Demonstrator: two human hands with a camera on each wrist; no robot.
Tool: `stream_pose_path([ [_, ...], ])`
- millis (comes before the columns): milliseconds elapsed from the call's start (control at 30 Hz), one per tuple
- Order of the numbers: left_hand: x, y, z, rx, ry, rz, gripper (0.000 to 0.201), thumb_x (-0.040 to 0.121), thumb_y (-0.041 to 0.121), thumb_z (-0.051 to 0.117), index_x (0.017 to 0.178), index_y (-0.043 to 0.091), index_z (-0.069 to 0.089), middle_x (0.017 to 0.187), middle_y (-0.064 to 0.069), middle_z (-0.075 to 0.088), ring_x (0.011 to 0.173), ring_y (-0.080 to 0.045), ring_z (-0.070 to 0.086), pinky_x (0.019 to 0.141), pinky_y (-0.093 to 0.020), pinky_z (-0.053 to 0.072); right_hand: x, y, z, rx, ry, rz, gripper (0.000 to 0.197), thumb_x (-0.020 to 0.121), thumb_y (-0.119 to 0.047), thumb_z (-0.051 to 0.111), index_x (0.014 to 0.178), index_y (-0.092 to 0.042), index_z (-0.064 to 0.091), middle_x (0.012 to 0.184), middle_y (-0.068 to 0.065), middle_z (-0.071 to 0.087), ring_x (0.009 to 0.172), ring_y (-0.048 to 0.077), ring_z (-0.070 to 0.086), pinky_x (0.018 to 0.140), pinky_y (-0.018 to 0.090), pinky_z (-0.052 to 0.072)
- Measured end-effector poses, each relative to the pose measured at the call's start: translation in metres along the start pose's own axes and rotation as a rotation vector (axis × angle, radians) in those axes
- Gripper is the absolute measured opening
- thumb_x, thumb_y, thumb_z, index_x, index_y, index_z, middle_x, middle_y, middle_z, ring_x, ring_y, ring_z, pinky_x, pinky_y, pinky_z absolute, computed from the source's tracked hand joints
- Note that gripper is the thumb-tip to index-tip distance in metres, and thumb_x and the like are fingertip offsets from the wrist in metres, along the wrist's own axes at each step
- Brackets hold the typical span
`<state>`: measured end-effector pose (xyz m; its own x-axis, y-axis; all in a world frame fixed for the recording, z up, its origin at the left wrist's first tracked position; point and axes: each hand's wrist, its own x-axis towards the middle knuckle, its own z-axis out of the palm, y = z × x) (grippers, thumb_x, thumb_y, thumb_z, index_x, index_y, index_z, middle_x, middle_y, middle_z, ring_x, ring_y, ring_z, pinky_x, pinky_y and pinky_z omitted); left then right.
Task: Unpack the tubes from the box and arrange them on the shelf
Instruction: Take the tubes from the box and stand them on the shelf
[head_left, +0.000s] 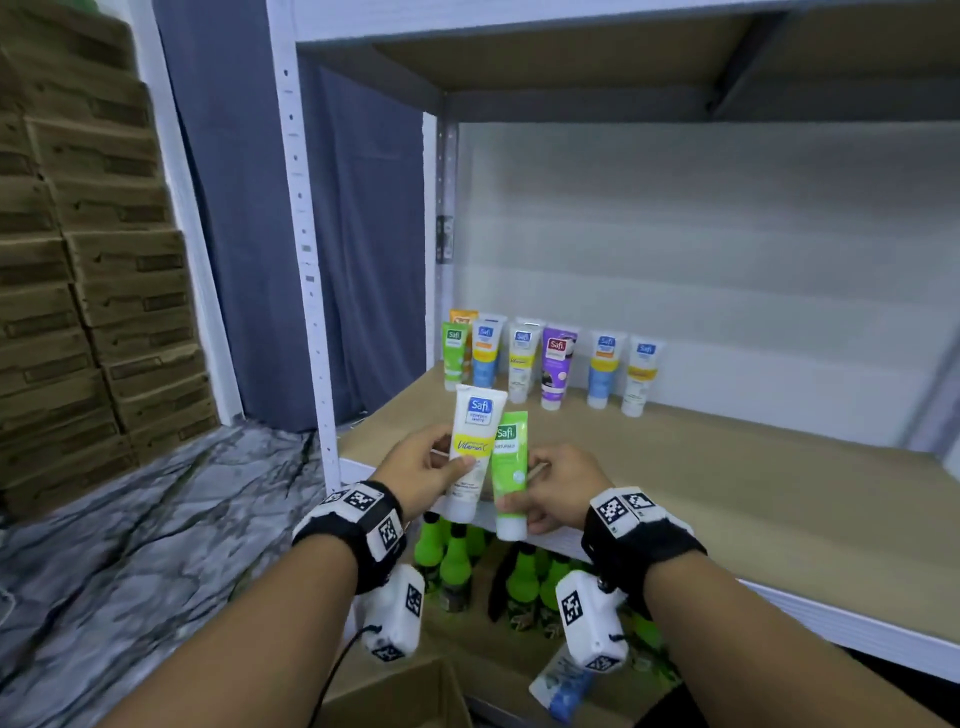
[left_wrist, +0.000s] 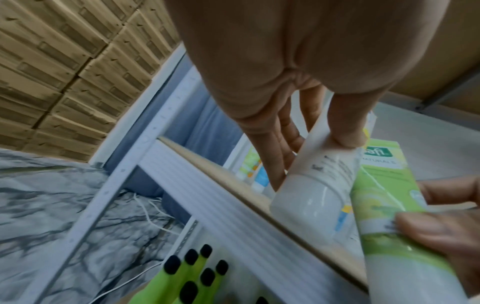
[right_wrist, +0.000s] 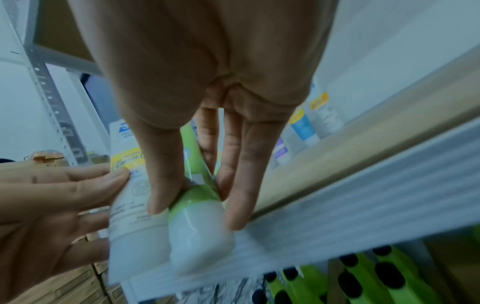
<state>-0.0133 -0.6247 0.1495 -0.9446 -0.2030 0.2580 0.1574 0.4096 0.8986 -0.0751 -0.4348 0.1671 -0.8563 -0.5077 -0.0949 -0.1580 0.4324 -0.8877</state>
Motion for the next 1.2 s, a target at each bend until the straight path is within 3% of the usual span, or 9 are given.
stream_pose_path([
  [100, 0.025, 0.014, 0.018, 0.100, -0.021, 0.019, 0.019, 0.087, 0.011, 0.068, 0.100, 0.023, 0.063, 0.090, 0.004, 0.068, 0.085, -0.017, 0.063, 0.081, -0.037, 0.055, 0.004, 0.000, -0.024, 0.004, 0.061, 0.018, 0.025, 0.066, -0.002, 0.085, 0.079, -0.009, 0.065, 0.061, 0.004, 0.066, 0.044, 0.012, 0.064, 0.046, 0.029, 0.055],
  [200, 0.050, 0.023, 0.042, 0.137, -0.015, -0.007, 0.022, 0.083, 0.010, 0.071, 0.092, 0.029, 0.063, 0.086, 0.006, 0.067, 0.085, -0.016, 0.064, 0.086, -0.038, 0.054, 0.018, 0.009, -0.047, -0.060, 0.149, 0.054, 0.024, 0.061, -0.008, 0.089, 0.070, -0.014, 0.067, 0.065, 0.005, 0.069, 0.052, 0.017, 0.068, 0.054, 0.037, 0.059],
  [300, 0.074, 0.026, 0.068, 0.182, -0.008, -0.039, 0.022, 0.082, 0.012, 0.073, 0.103, 0.017, 0.066, 0.091, 0.001, 0.068, 0.087, -0.017, 0.064, 0.087, -0.035, 0.054, 0.030, 0.018, -0.068, -0.140, 0.242, 0.055, 0.022, 0.055, -0.010, 0.090, 0.065, -0.014, 0.070, 0.070, 0.006, 0.073, 0.065, 0.026, 0.073, 0.058, 0.046, 0.061],
  [500, 0.116, 0.022, 0.111, 0.207, -0.074, -0.017, 0.023, 0.081, 0.006, 0.072, 0.098, 0.017, 0.062, 0.099, -0.004, 0.070, 0.092, -0.019, 0.065, 0.092, -0.033, 0.051, 0.059, 0.039, -0.106, -0.268, 0.339, 0.124, 0.037, 0.045, -0.020, 0.092, 0.075, -0.012, 0.073, 0.080, 0.005, 0.073, 0.068, 0.020, 0.072, 0.062, 0.036, 0.061],
  [600, 0.135, 0.017, 0.126, 0.243, -0.090, 0.014, 0.031, 0.083, 0.006, 0.068, 0.114, 0.009, 0.060, 0.109, -0.008, 0.068, 0.099, -0.023, 0.064, 0.092, -0.036, 0.051, 0.074, 0.046, -0.120, -0.334, 0.384, 0.158, 0.033, 0.050, -0.026, 0.089, 0.075, -0.015, 0.069, 0.083, 0.003, 0.070, 0.070, 0.016, 0.067, 0.063, 0.025, 0.056],
  [667, 0.147, 0.015, 0.134, 0.248, -0.078, 0.020, 0.034, 0.085, 0.007, 0.067, 0.118, 0.007, 0.059, 0.111, -0.007, 0.066, 0.101, -0.024, 0.063, 0.091, -0.036, 0.051, 0.085, 0.049, -0.126, -0.321, 0.398, 0.159, 0.029, 0.051, -0.021, 0.088, 0.071, -0.018, 0.067, 0.084, 0.002, 0.070, 0.072, 0.016, 0.068, 0.067, 0.029, 0.059],
  [767, 0.165, 0.013, 0.146, 0.255, -0.053, 0.004, 0.032, 0.087, 0.009, 0.066, 0.118, 0.009, 0.059, 0.113, -0.006, 0.065, 0.102, -0.023, 0.062, 0.093, -0.038, 0.050, 0.103, 0.058, -0.133, -0.293, 0.424, 0.145, 0.032, 0.051, -0.017, 0.088, 0.078, -0.017, 0.070, 0.085, 0.002, 0.072, 0.079, 0.018, 0.070, 0.072, 0.037, 0.061],
  [1000, 0.216, 0.004, 0.163, 0.272, -0.030, 0.002, 0.045, 0.086, 0.006, 0.066, 0.126, 0.013, 0.048, 0.113, -0.002, 0.061, 0.103, -0.018, 0.058, 0.092, -0.033, 0.047, 0.140, 0.071, -0.162, -0.329, 0.454, 0.176, 0.033, 0.060, -0.017, 0.086, 0.090, -0.013, 0.073, 0.088, 0.004, 0.074, 0.083, 0.019, 0.069, 0.075, 0.029, 0.056],
  [1200, 0.254, -0.008, 0.176, 0.332, -0.022, 0.004, 0.035, 0.086, 0.008, 0.063, 0.118, 0.014, 0.049, 0.119, -0.005, 0.062, 0.111, -0.024, 0.059, 0.098, -0.043, 0.046, 0.168, 0.076, -0.175, -0.384, 0.501, 0.188, 0.034, 0.060, -0.019, 0.085, 0.092, -0.014, 0.072, 0.092, 0.005, 0.073, 0.088, 0.020, 0.068, 0.075, 0.026, 0.053],
])
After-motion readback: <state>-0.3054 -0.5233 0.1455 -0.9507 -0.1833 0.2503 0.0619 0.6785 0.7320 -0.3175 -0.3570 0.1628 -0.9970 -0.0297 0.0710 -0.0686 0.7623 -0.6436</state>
